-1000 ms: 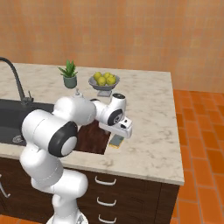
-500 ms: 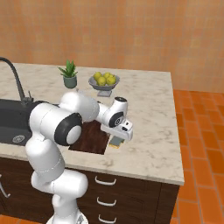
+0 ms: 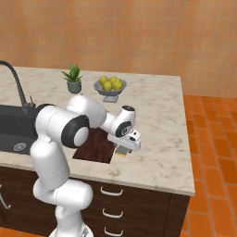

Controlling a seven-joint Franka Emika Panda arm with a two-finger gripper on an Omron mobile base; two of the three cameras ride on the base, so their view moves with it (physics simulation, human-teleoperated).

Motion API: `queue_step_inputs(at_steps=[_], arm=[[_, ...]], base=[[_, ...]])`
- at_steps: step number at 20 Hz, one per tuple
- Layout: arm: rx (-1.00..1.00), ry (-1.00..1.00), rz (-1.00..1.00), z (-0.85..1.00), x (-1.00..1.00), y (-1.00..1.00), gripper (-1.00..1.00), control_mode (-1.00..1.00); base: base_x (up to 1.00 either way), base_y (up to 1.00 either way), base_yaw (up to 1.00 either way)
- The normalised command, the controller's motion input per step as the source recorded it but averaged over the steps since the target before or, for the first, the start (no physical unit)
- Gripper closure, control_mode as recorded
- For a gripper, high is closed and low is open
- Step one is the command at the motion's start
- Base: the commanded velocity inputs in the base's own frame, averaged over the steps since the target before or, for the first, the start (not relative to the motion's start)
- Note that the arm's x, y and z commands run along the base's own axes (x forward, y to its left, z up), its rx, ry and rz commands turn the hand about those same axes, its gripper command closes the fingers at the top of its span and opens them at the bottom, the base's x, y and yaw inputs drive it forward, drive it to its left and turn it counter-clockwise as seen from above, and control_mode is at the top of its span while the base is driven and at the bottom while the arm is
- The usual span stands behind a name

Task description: Pick up the sponge from the counter and clean the cutting board by briefly scrubbing or pressing down on the cutting board. Once finished, release the sponge.

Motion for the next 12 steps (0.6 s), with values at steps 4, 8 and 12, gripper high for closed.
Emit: queue_step_inputs(at_steps=[4,8,12], arm=[[0.0,0.0,0.0,-0.23,0.0,-0.03,-1.0,-1.0],[0.0,0.0,0.0,-0.3,0.0,-0.01,1.0,-1.0],[0.0,0.0,0.01,-0.24,0.0,-0.07,1.0,-1.0]], base=[[0.0,0.0,0.0],[0.0,0.0,0.0],[0.0,0.0,0.0]])
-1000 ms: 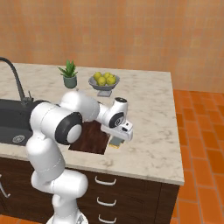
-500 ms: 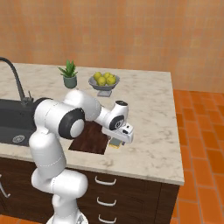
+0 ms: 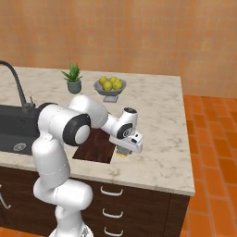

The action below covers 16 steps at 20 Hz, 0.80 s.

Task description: Pick up the sponge from the counter and clean the cutting board by briefly scrubbing or pressing down on the cutting board. Once finished, release the sponge.

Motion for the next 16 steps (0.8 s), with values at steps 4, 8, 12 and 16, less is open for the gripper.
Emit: queue_step_inputs(at_steps=[4,8,12,16], arm=[[0.0,-0.01,0.09,0.25,-0.01,0.11,1.0,-1.0],[0.0,0.0,0.15,0.95,0.28,0.84,1.0,-1.0],[0.0,0.0,0.18,0.8,0.29,1.0,1.0,-1.0],[0.0,0.0,0.13,0.13,0.53,1.0,1.0,-1.0]], base=[[0.0,0.0,0.0],[0.0,0.0,0.0],[0.0,0.0,0.0],[0.0,0.0,0.0]])
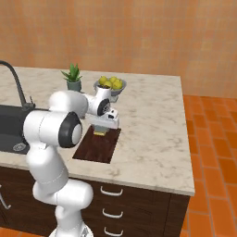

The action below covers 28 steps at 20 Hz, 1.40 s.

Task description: Pick up the sponge from the counter and clean the cutting board by briefly scrubbing or pressing down on the cutting board. Once finished, release the sponge.

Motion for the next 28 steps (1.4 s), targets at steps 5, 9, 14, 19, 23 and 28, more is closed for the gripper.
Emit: queue_step_inputs(at_steps=[5,9,14,19,23,28], arm=[[-0.01,-0.01,-0.01,-0.06,0.15,0.83,1.0,-1.0],[0.0,0.0,-0.02,-0.2,-0.05,0.52,1.0,-1.0],[0.0,0.04,-0.01,-0.34,0.28,0.04,1.0,-1.0],[0.0,0.06,0.0,-0.32,0.28,0.0,1.0,-1.0],[0.0,0.04,0.0,-0.37,0.09,0.0,1.0,-1.0],[0.0,0.0,0.0,-0.29,0.17,-0.23,1.0,-1.0]], base=[[0.0,0.0,0.0],[0.0,0.0,0.0],[0.0,0.0,0.0],[0.0,0.0,0.0],[0.0,0.0,0.0],[0.0,0.0,0.0]])
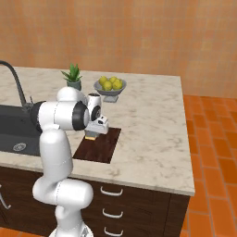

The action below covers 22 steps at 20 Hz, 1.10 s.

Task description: Pick up the sponge from the counter and clean the cutting board by briefly scrubbing or pressing down on the cutting board. Once finished, release the sponge.

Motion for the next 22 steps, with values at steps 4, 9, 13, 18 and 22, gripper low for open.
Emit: queue_step_inputs(at_steps=[4,9,13,18,22], arm=[[0.0,0.0,0.0,-0.21,0.31,-0.29,1.0,-1.0],[0.0,0.0,0.0,-0.03,0.19,-0.44,1.0,-1.0],[0.01,0.01,0.0,-0.02,0.09,-0.91,1.0,-1.0],[0.0,0.0,0.0,-0.15,0.0,-0.67,1.0,-1.0],[0.0,-0.03,0.0,-0.18,-0.29,-0.11,1.0,-1.0]], base=[[0.0,0.0,0.0],[0.0,0.0,0.0],[0.0,0.0,0.0],[0.0,0.0,0.0],[0.0,0.0,0.0]])
